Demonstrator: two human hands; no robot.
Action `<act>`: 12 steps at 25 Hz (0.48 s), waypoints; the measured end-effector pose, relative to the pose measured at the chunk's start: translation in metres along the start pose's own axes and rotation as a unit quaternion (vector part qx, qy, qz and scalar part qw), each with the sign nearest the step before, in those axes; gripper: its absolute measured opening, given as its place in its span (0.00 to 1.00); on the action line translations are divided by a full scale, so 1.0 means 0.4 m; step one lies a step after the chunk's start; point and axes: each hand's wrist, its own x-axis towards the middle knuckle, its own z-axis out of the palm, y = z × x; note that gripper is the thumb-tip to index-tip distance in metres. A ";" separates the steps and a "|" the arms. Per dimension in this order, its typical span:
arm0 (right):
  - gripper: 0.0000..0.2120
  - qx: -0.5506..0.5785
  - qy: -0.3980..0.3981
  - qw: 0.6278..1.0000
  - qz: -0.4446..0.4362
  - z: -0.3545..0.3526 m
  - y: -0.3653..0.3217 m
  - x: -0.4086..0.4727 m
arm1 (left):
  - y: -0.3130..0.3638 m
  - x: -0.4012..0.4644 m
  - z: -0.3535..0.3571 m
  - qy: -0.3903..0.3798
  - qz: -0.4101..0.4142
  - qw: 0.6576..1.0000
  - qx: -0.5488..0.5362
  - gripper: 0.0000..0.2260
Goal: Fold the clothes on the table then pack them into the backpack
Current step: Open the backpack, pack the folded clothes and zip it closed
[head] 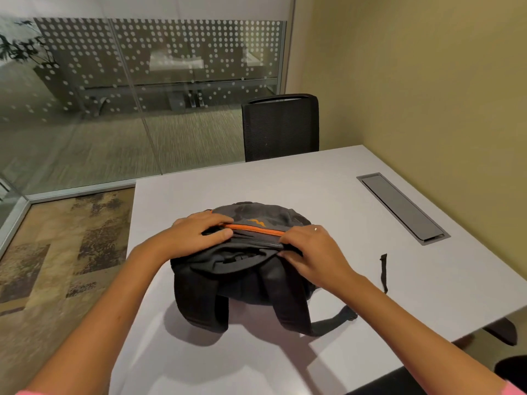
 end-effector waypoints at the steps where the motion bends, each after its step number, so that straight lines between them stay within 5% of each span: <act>1: 0.06 -0.021 0.011 1.000 0.003 -0.010 0.009 0.003 | -0.010 -0.002 0.004 -0.005 -0.010 1.000 -0.016 0.23; 3: 0.06 -0.048 0.027 0.998 0.029 -0.035 0.038 0.014 | 0.000 -0.005 0.021 -0.010 0.000 0.998 -0.059 0.22; 6: 0.06 -0.050 0.043 0.994 0.082 -0.078 0.111 0.036 | 0.049 -0.006 0.066 -0.029 0.035 0.993 -0.106 0.34; 9: 0.06 -0.064 0.069 0.984 0.154 -0.109 0.200 0.040 | 0.131 -0.007 0.115 -0.058 0.060 0.995 -0.050 0.38; 12: 0.11 -0.053 0.113 0.956 0.266 -0.135 0.254 0.036 | 0.219 0.028 0.184 0.025 0.121 0.992 0.039 0.32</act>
